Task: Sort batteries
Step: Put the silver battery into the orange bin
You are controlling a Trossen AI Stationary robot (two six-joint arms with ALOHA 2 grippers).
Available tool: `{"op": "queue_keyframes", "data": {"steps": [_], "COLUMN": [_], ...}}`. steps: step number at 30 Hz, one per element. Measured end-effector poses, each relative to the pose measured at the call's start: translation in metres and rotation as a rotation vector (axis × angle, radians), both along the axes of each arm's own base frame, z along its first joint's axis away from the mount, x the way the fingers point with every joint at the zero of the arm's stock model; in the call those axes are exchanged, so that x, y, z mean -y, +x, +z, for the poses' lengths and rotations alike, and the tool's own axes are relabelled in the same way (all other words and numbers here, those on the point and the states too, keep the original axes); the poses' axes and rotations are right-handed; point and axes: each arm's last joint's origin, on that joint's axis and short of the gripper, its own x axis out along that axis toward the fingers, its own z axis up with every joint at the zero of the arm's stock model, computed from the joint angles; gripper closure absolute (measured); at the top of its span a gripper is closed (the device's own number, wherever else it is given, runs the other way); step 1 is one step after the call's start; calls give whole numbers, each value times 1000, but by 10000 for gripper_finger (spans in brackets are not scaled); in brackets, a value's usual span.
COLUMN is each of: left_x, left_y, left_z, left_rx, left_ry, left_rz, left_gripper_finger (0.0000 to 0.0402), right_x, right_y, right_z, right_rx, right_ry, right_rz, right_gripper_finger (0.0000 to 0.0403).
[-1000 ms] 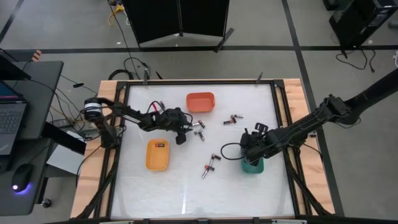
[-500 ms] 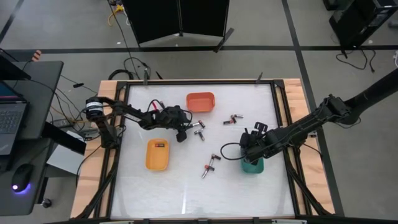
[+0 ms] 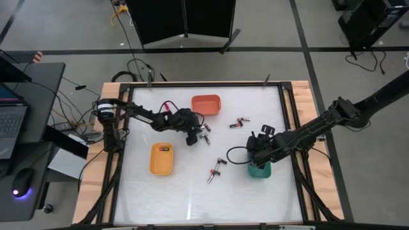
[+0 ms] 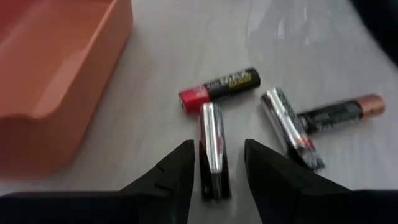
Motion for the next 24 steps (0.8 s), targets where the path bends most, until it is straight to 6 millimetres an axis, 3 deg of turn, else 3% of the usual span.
{"op": "queue_keyframes", "data": {"steps": [6,13,19,24], "left_x": [0,0,0,3], "left_y": [1,0,-1,-10], "left_z": [-2,-2,0,15], "left_rx": [-6,-21,-29,-61], "left_ry": [-14,-10,13,1], "left_rz": [12,10,-2,-4], "left_gripper_finger": [276,348,349,349], "right_x": [0,0,-1,-1], "right_y": [0,0,1,1], "right_z": [0,0,0,0], "right_rx": [0,1,11,16], "right_ry": [-1,0,5,8], "right_rz": [1,-1,-2,-11], "right_gripper_finger": [240,240,245,250]}}
